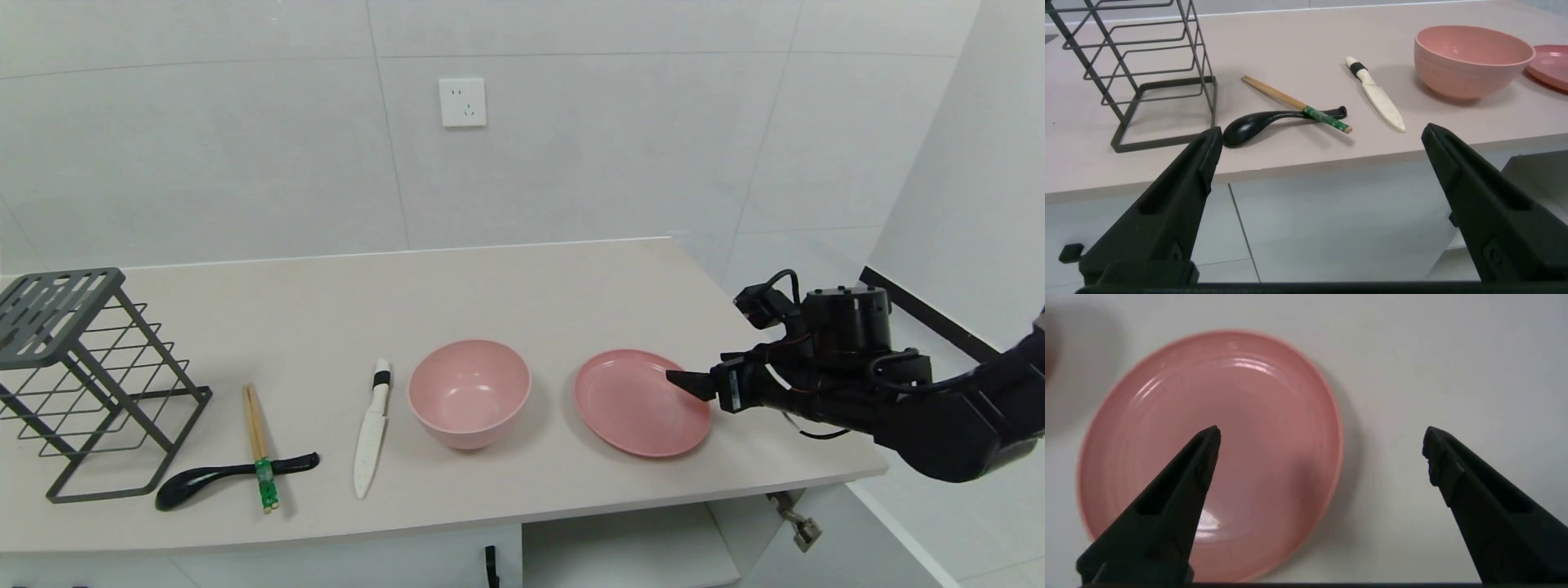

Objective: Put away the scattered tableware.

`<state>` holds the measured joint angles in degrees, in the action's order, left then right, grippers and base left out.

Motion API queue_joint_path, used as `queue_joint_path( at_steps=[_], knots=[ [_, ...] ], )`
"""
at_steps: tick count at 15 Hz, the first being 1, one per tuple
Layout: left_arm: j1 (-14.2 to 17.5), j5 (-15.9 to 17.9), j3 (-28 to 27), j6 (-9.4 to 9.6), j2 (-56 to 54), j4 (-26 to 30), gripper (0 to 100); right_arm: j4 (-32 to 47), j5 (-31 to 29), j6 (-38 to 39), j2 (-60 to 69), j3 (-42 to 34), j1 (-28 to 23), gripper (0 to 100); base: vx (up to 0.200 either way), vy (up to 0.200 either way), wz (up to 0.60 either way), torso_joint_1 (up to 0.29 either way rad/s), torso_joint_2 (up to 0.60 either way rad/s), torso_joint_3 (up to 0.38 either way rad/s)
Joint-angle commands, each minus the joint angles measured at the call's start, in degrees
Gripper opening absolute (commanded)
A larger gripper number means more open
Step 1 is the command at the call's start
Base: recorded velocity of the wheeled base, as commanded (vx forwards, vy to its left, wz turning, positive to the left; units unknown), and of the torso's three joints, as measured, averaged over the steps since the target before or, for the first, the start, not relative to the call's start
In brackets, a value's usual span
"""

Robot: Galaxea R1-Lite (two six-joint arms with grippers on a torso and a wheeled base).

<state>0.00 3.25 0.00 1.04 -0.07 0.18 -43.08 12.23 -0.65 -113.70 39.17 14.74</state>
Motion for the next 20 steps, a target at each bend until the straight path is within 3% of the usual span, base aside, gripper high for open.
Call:
queue_joint_path(
  at_steps=[1,12,13,20],
  knots=[
    [0.0,0.0,0.0,0.02,0.07,-0.01,100,-2.97,0.17,0.03,-3.54,-0.14,0.38,100,0.0,0.0,0.0,0.0,0.0,0.0],
    [0.0,0.0,0.0,-0.07,0.07,-0.01,100,-4.12,1.75,-1.2,-6.88,-1.2,3.45,100,0.0,0.0,0.0,0.0,0.0,0.0],
    [0.0,0.0,0.0,-0.07,0.07,-0.01,100,-4.03,1.57,-1.29,-7.06,-1.2,3.37,0,0.0,0.0,0.0,0.0,0.0,0.0],
    [0.09,0.0,0.0,-0.07,0.07,-0.01,100,-5.35,1.13,-0.85,-8.91,0.03,-2.87,0,0.0,0.0,0.0,0.0,0.0,0.0]
  ],
)
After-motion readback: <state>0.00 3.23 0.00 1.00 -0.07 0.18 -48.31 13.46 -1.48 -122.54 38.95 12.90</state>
